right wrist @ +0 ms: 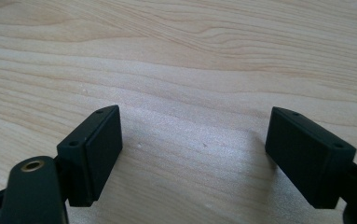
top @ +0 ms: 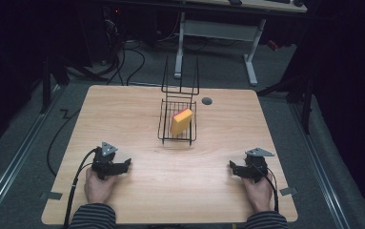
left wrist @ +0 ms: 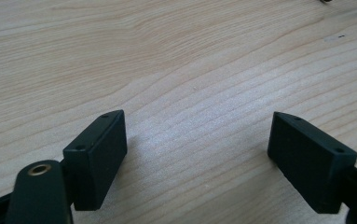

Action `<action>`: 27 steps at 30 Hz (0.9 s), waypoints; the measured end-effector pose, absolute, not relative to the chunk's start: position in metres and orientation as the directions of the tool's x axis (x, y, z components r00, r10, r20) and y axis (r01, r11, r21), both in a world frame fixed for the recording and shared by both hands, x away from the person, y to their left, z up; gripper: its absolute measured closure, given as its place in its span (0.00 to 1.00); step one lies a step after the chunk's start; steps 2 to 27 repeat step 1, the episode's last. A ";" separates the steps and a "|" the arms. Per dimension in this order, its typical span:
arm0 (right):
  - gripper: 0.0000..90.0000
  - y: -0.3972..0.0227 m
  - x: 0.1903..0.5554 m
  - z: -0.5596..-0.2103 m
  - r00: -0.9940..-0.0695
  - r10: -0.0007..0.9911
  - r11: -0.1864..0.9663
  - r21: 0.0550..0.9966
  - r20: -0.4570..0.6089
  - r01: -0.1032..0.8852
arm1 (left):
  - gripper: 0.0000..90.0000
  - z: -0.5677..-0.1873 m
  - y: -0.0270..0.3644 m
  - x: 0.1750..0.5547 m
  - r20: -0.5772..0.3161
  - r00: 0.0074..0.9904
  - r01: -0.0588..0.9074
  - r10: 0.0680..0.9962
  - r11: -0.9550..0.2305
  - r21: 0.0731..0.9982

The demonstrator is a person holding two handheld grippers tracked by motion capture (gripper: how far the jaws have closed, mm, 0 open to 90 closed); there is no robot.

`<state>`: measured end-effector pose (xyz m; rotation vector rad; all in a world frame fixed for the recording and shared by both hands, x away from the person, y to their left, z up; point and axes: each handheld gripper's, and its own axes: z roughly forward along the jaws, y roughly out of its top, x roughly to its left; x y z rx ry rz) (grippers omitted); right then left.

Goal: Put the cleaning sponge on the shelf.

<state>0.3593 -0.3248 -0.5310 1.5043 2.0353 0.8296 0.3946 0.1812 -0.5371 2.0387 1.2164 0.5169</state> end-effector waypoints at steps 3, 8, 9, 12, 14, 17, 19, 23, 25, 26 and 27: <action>0.21 -0.325 0.359 -0.531 -0.291 0.957 0.220 0.710 -0.022 0.669 | 0.22 -0.537 0.181 0.395 -0.014 0.480 0.599 0.877 -0.317 0.735; 0.21 -0.325 0.359 -0.531 -0.291 0.957 0.220 0.710 -0.022 0.669 | 0.22 -0.537 0.181 0.395 -0.014 0.480 0.599 0.877 -0.317 0.735; 0.21 -0.325 0.359 -0.531 -0.291 0.957 0.220 0.710 -0.022 0.669 | 0.22 -0.537 0.181 0.395 -0.014 0.480 0.599 0.877 -0.317 0.735; 0.21 -0.325 0.359 -0.531 -0.291 0.957 0.220 0.710 -0.022 0.669 | 0.22 -0.537 0.181 0.395 -0.014 0.480 0.599 0.877 -0.317 0.735; 0.21 -0.325 0.359 -0.531 -0.291 0.957 0.220 0.710 -0.022 0.669 | 0.22 -0.537 0.181 0.395 -0.014 0.480 0.599 0.877 -0.317 0.735; 0.21 -0.325 0.359 -0.531 -0.291 0.957 0.220 0.710 -0.022 0.669 | 0.22 -0.537 0.181 0.395 -0.014 0.480 0.599 0.877 -0.317 0.735; 0.21 -0.325 0.359 -0.531 -0.291 0.957 0.220 0.710 -0.022 0.669 | 0.22 -0.537 0.181 0.395 -0.014 0.480 0.599 0.877 -0.317 0.735; 0.21 -0.325 0.359 -0.531 -0.291 0.957 0.220 0.710 -0.022 0.669 | 0.22 -0.537 0.181 0.395 -0.014 0.480 0.599 0.877 -0.317 0.735; 0.21 -0.325 0.359 -0.531 -0.291 0.957 0.220 0.710 -0.022 0.669 | 0.22 -0.537 0.181 0.395 -0.014 0.480 0.599 0.877 -0.317 0.735; 0.21 -0.325 0.359 -0.531 -0.291 0.957 0.220 0.710 -0.022 0.669 | 0.22 -0.537 0.181 0.395 -0.014 0.480 0.599 0.877 -0.317 0.735; 0.21 -0.325 0.359 -0.531 -0.291 0.957 0.220 0.710 -0.022 0.669 | 0.22 -0.537 0.181 0.395 -0.014 0.480 0.599 0.877 -0.317 0.735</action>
